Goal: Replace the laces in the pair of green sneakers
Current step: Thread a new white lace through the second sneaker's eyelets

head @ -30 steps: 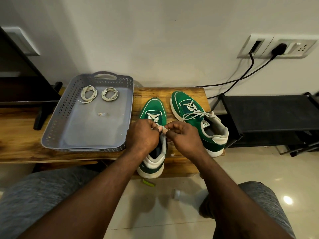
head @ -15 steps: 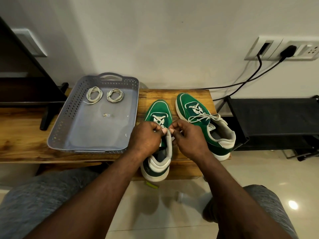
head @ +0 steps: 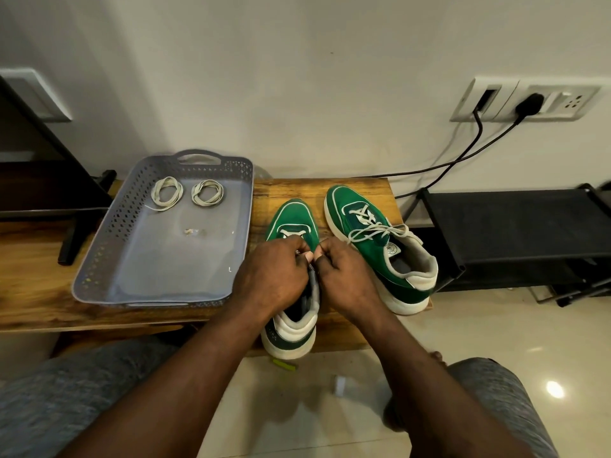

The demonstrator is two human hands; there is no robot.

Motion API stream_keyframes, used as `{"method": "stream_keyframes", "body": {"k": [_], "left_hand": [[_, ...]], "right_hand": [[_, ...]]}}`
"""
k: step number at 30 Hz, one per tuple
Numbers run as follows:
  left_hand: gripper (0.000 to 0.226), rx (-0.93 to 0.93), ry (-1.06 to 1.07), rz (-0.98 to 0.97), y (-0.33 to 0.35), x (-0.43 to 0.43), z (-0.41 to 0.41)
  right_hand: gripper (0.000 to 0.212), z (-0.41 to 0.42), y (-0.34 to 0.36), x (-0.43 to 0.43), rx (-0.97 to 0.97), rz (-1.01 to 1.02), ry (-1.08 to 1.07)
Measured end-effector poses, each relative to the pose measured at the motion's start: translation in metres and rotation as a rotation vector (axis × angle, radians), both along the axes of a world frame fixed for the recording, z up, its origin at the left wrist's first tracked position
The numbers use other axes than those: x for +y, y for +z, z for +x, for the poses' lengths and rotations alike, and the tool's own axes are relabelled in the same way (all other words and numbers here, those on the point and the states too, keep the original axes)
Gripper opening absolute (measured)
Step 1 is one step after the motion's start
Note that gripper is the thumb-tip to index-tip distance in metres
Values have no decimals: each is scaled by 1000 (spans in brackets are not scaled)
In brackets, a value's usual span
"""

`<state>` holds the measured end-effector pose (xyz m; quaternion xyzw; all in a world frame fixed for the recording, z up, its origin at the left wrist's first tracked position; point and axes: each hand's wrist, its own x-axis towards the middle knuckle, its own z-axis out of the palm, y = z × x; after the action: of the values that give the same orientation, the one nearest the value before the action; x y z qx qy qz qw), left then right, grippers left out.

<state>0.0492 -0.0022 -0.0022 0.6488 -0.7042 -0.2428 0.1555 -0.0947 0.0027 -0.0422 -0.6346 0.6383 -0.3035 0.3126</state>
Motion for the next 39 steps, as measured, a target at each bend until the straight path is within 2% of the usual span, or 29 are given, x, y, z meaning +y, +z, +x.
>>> {"method": "stream_keyframes", "body": {"k": [5, 7, 9, 11, 13, 15, 19, 22, 24, 26, 29, 31, 33, 35, 37, 39], "left_hand": [[18, 127, 17, 62, -2, -1, 4], [12, 211, 25, 100, -3, -2, 6], [10, 258, 32, 134, -1, -3, 7], [17, 266, 19, 167, 1, -4, 8], [22, 255, 10, 176, 2, -4, 9], [23, 242, 10, 172, 3, -5, 10], [25, 231, 26, 171, 1, -6, 12], [28, 261, 51, 168, 0, -8, 14], [32, 292, 59, 178, 0, -8, 14], [38, 323, 66, 189, 0, -8, 13], [33, 308, 70, 188, -2, -9, 11], [31, 279, 65, 165, -4, -9, 10], [31, 270, 71, 141, -4, -8, 10], [31, 274, 78, 137, -3, -8, 9], [37, 299, 77, 148, -1, -8, 9], [42, 312, 53, 156, -1, -9, 9]], "right_hand": [[16, -17, 15, -5, -378, -156, -409], [15, -19, 22, -5, -440, -168, -518], [13, -10, 17, -2, -471, -37, -502], [20, 1, 7, 2, -533, 195, -425], [22, 8, -2, 2, -560, 277, -350], [10, 10, -2, 2, -560, 250, -298], [13, 7, 11, 1, -566, 146, -342], [12, -5, 31, -5, -814, -60, -570], [15, -12, 39, -6, -903, -126, -631], [17, -9, 37, 1, -864, -26, -602], [18, 8, 20, 14, -700, 269, -444], [15, 17, 12, 17, -652, 290, -362], [15, 16, 14, 12, -651, 236, -411], [10, 4, 23, 4, -761, 112, -555], [2, -13, 30, -3, -959, -41, -675], [11, -17, 28, -2, -1002, -59, -712]]}}
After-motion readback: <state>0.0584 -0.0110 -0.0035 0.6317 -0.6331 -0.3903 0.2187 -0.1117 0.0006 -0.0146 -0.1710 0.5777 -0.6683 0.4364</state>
